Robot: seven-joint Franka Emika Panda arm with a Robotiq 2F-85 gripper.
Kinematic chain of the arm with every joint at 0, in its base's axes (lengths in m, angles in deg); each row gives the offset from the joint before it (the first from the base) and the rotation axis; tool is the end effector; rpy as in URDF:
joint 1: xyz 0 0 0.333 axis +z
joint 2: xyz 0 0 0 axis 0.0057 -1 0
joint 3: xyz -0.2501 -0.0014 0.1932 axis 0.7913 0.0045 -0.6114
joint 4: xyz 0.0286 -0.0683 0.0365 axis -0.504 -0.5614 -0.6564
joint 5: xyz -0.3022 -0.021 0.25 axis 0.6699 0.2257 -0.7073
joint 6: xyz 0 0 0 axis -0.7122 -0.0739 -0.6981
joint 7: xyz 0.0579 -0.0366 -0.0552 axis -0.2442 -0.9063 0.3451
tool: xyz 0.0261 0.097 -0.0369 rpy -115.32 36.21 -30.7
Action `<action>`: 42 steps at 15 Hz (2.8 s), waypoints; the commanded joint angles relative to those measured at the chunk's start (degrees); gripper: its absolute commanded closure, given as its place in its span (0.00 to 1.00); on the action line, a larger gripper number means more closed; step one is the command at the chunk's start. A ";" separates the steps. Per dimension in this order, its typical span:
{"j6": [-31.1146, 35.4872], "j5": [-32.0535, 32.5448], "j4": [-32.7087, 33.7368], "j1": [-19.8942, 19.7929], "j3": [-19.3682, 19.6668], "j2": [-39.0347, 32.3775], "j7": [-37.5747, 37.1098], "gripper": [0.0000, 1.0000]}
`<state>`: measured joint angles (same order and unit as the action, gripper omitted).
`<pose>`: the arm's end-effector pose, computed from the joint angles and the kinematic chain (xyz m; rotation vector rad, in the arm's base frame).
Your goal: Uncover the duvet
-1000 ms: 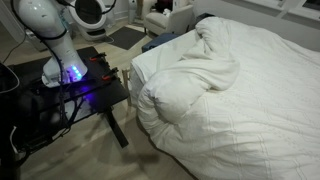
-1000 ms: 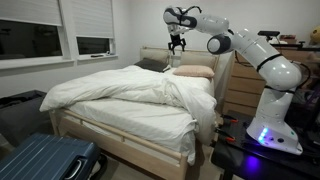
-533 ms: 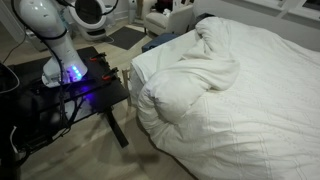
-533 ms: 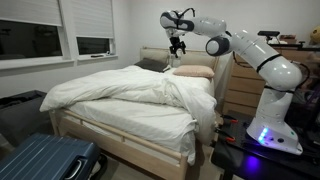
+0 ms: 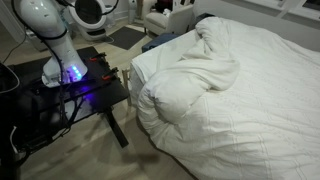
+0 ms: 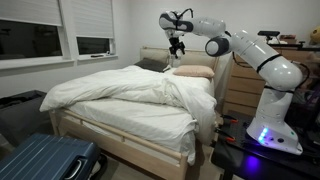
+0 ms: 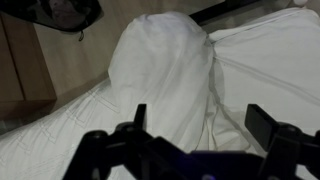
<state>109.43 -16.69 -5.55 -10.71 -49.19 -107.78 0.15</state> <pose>0.6811 -0.1919 0.4926 2.7865 -0.4381 -0.5362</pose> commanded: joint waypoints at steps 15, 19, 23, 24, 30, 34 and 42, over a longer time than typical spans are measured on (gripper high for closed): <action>1.08 -9.88 1.09 -22.97 -1.69 -2.91 19.66 0.00; 2.42 -13.52 1.17 -27.01 -3.81 -3.99 21.94 0.00; 2.14 -12.23 0.84 -28.62 -3.48 -5.23 26.65 0.00; 2.07 -11.98 0.80 -28.84 -3.37 -5.67 27.51 0.00; 6.00 -14.21 1.45 -31.05 -4.86 -9.21 28.73 0.00; 11.01 -15.19 1.58 -32.07 -5.95 -12.17 28.05 0.00; 21.31 -18.44 1.77 -34.23 -8.22 -18.30 27.07 0.00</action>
<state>127.83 -32.85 -5.90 -43.73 -55.98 -123.62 28.09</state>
